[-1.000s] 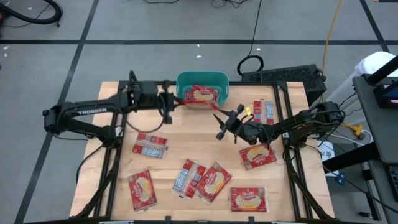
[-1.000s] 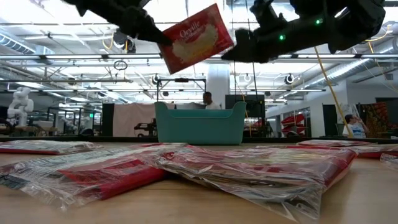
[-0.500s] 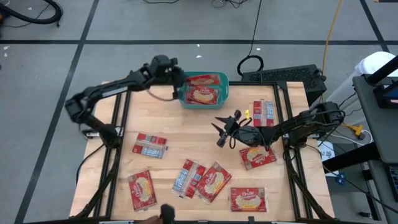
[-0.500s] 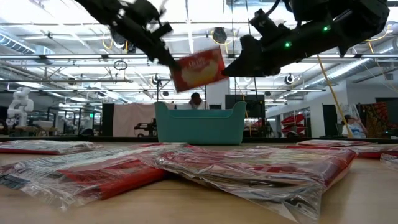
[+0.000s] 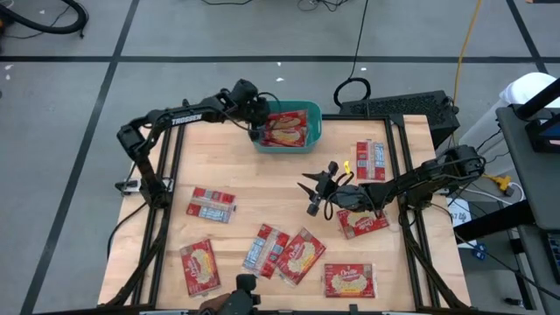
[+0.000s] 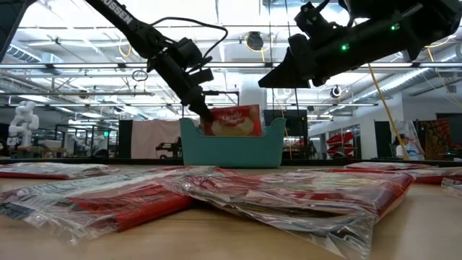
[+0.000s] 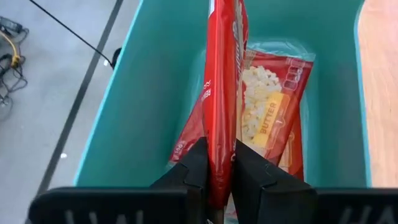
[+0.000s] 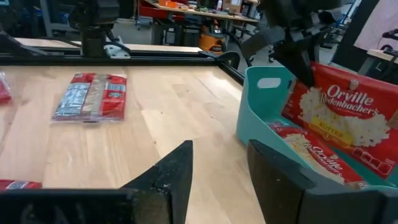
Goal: Sort popcorn bags into baskets
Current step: Put the red popcorn bag into the green bin
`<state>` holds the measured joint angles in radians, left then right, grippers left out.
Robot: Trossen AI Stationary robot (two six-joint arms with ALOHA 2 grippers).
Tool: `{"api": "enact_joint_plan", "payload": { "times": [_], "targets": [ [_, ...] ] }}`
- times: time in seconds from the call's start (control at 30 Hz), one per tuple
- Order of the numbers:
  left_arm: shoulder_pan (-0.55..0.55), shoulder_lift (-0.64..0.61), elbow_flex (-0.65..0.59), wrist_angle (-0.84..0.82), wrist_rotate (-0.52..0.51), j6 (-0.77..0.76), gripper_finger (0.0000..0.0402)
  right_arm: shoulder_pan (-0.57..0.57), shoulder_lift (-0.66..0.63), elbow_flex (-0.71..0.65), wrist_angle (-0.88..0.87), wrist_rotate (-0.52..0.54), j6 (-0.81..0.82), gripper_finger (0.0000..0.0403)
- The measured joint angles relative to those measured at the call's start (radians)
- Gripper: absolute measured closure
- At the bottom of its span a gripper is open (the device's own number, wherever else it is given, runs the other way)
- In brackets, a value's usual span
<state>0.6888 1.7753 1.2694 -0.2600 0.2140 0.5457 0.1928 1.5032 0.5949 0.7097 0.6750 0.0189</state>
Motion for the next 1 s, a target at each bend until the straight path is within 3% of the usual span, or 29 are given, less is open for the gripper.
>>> {"api": "enact_joint_plan", "payload": {
  "times": [0.13,0.3,0.53,0.67,0.77,0.87,1.0],
  "targets": [
    [0.011,0.001,0.000,-0.006,0.039,-0.035,0.0343,0.000,0.000,0.000,0.000,0.000,-0.001,0.0259],
    [0.034,0.001,0.001,0.001,0.032,-0.060,0.0298,-0.001,0.000,0.000,0.004,0.002,-0.004,0.0259],
    [0.045,-0.011,0.001,0.045,-0.139,-0.103,0.0238,-0.001,0.000,0.000,0.004,0.003,0.007,0.0259],
    [0.044,-0.035,0.002,0.046,-0.144,-0.108,0.0219,-0.001,0.000,0.000,0.003,0.003,0.017,0.0259],
    [0.029,-0.067,0.002,0.016,-0.143,-0.142,0.0214,-0.001,0.000,0.000,-0.004,0.003,0.021,0.0259],
    [0.007,-0.147,0.001,-0.096,-0.139,-0.300,0.0221,-0.001,-0.001,0.000,-0.019,0.018,0.018,0.0259],
    [-0.029,-0.307,-0.069,-0.160,-0.029,-0.317,0.0247,-0.001,-0.013,0.000,-0.087,0.066,0.024,0.0259]
  ]
}}
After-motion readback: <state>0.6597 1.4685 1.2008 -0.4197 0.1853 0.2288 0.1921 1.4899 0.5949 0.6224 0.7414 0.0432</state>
